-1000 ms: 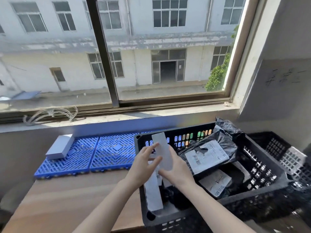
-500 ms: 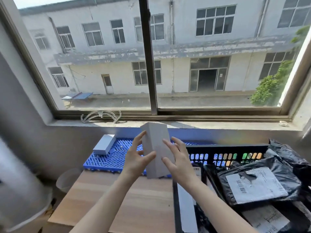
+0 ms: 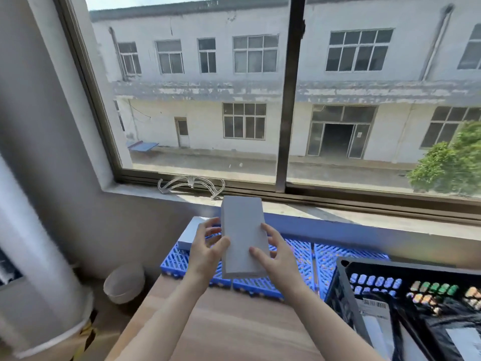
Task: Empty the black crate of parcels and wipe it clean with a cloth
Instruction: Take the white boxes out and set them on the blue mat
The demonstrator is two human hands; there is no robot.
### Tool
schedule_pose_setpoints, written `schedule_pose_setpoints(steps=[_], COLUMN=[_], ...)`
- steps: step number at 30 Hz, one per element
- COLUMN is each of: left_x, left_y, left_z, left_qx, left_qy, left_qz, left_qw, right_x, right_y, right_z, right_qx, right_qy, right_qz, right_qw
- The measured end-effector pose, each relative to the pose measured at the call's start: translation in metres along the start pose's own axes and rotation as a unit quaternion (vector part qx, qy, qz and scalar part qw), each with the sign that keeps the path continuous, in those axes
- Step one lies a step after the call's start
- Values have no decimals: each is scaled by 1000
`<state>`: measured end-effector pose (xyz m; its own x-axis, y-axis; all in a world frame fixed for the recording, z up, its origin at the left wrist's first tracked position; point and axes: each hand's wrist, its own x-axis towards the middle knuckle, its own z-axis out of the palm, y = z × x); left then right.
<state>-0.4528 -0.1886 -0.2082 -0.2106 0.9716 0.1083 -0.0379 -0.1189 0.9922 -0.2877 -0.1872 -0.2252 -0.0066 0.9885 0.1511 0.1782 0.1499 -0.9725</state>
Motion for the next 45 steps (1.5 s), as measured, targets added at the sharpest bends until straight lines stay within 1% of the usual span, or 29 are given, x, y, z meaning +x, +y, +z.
schedule_pose_setpoints(steps=[4,7,10,13,16,19,24,27,29,31,35,39,45], left_x=[45,74,97,118,143,168,216,238,249,261,287,317,352], left_y=[-17,-31,-42,-48,-57,-70,-98,-119,-134,-148,-177,-206,-244], left_z=[-49,-82,-104,-114,-119,-128,-149,-159,-165,-169,-176,-185,-202], left_qx=[19,60,84,124,137,164,225,262,286,290,292,298,326], left_qy=[-41,-102,-168,-219,-215,-184,-164,-166,-176,-175,-187,-221,-245], left_qz=[-2,-2,-24,-22,-37,-12,-2,-18,-27,-41,-58,-72,-75], left_qw=[999,993,982,968,966,969,960,951,942,940,936,926,910], right_x=[28,48,66,91,124,147,188,203,208,216,233,252,280], right_y=[-3,2,12,23,36,49,73,89,102,113,132,152,181], right_z=[55,89,113,130,143,157,182,195,204,212,229,249,283], right_qx=[44,63,73,53,46,56,57,74,69,62,42,13,-34], right_qy=[29,54,66,70,64,42,-39,-88,-108,-122,-114,-86,-66], right_qz=[32,45,69,82,86,98,124,144,155,165,183,204,232], right_qw=[998,995,993,993,993,993,990,983,980,977,976,975,970])
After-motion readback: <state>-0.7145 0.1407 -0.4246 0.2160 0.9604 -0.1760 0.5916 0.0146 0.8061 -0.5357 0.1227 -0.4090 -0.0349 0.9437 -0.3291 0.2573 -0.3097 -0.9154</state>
